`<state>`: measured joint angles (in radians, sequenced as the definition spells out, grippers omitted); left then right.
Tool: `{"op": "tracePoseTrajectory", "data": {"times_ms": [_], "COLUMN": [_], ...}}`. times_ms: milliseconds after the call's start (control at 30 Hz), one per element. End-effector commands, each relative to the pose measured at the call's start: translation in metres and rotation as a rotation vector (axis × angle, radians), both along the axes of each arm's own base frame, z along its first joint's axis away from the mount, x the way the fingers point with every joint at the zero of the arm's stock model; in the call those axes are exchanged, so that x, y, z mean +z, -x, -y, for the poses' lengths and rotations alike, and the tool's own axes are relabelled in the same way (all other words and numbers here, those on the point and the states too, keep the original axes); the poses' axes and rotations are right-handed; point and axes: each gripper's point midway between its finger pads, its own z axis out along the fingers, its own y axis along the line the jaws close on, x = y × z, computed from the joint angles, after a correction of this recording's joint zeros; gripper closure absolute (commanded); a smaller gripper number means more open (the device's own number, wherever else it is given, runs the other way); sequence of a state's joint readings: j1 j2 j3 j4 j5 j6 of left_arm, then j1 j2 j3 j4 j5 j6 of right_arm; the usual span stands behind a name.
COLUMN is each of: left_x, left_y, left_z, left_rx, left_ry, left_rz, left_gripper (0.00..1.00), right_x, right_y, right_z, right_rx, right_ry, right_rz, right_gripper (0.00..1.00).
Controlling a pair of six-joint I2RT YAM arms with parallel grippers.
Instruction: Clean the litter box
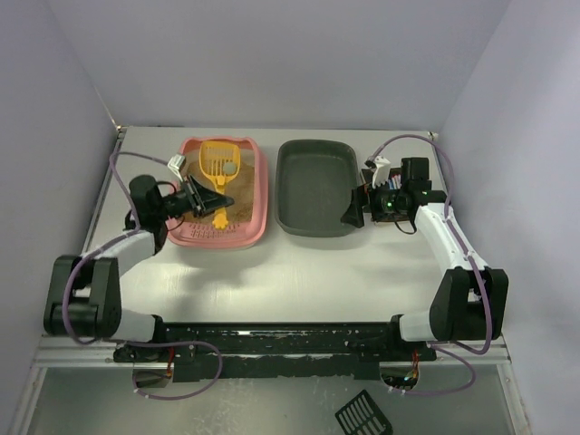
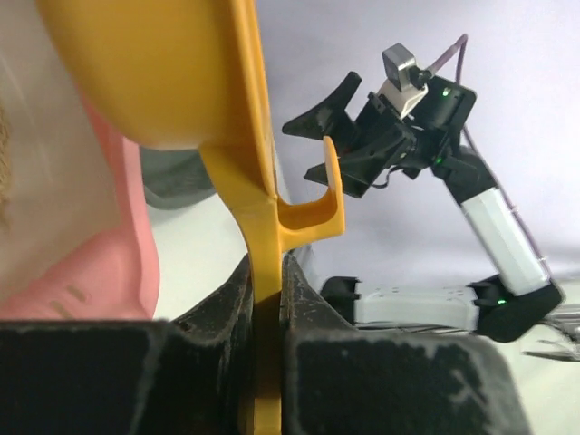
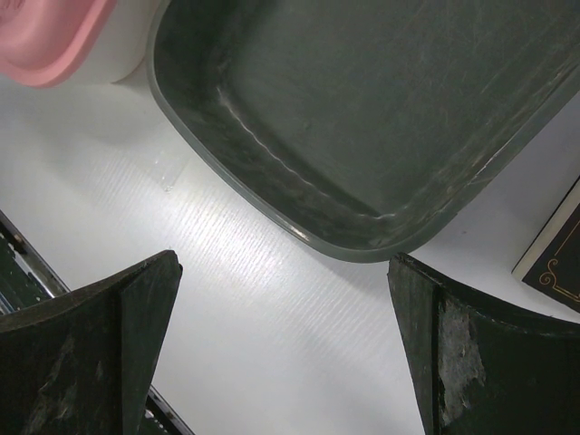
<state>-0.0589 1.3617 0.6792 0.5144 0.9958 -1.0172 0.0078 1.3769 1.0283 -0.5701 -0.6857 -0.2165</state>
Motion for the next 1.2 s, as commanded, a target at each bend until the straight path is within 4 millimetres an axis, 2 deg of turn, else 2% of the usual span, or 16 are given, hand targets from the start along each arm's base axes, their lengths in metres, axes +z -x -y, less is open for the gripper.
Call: {"op": "tracePoseTrajectory", "data": {"times_ms": [0,33,67,233,300,400,433,467,600,733,767,867,900,1033,1100,1167], "left_x": [0.056,0.058,0.05,0.036,0.015,-0.024,-0.034,-0.035,-0.024,0.014,0.016,0.002,0.007,0.047,0.061,0.067], "left_y": [0.021,0.022,0.019,0.008,-0.003,-0.014,-0.014,-0.013,-0.007,0.003,0.004,0.003,0.005,0.018,0.025,0.027], "left_z": [0.0,-0.001,0.003,0.009,0.009,-0.001,-0.008,-0.012,-0.014,-0.007,-0.007,-0.006,-0.007,-0.001,-0.005,-0.001], "left_rx": [-0.063,-0.081,-0.101,-0.092,-0.046,0.035,0.044,0.045,0.017,-0.009,-0.007,-0.008,-0.005,-0.053,-0.09,-0.1], "left_ry": [0.328,0.393,0.409,0.317,0.211,-0.086,-0.2,-0.245,-0.225,0.055,0.098,0.081,0.09,0.29,0.412,0.44], "left_rz": [0.165,0.146,0.09,0.054,-0.014,-0.077,-0.055,-0.06,-0.028,0.068,0.064,0.005,0.024,0.087,0.096,0.093], "left_gripper": [0.93,0.93,0.93,0.93,0.93,0.93,0.93,0.93,0.93,0.93,0.93,0.93,0.93,0.93,0.93,0.93], "right_x": [0.007,0.006,0.003,-0.003,-0.004,-0.006,-0.006,-0.006,-0.004,-0.004,-0.003,0.0,0.001,0.001,0.0,0.0], "right_y": [-0.005,-0.005,-0.005,-0.005,-0.006,-0.007,-0.007,-0.008,-0.01,-0.01,-0.01,-0.009,-0.009,-0.008,-0.009,-0.01], "right_z": [-0.001,-0.002,-0.002,-0.005,-0.006,-0.005,-0.005,-0.004,-0.003,-0.002,-0.002,0.0,0.001,-0.001,-0.001,-0.001], "right_rx": [0.001,0.003,0.006,0.018,0.02,0.018,0.016,0.015,0.014,0.007,0.004,-0.004,-0.003,0.004,0.003,0.002], "right_ry": [-0.025,-0.028,-0.031,-0.043,-0.05,-0.047,-0.044,-0.042,-0.032,-0.03,-0.029,-0.017,-0.015,-0.021,-0.024,-0.023], "right_rz": [0.03,0.029,0.021,-0.009,-0.012,-0.017,-0.017,-0.017,-0.014,-0.014,-0.011,0.0,0.001,0.003,0.001,-0.002], "right_gripper": [0.0,0.0,0.0,0.0,0.0,0.0,0.0,0.0,0.0,0.0,0.0,0.0,0.0,0.0,0.0,0.0]}}
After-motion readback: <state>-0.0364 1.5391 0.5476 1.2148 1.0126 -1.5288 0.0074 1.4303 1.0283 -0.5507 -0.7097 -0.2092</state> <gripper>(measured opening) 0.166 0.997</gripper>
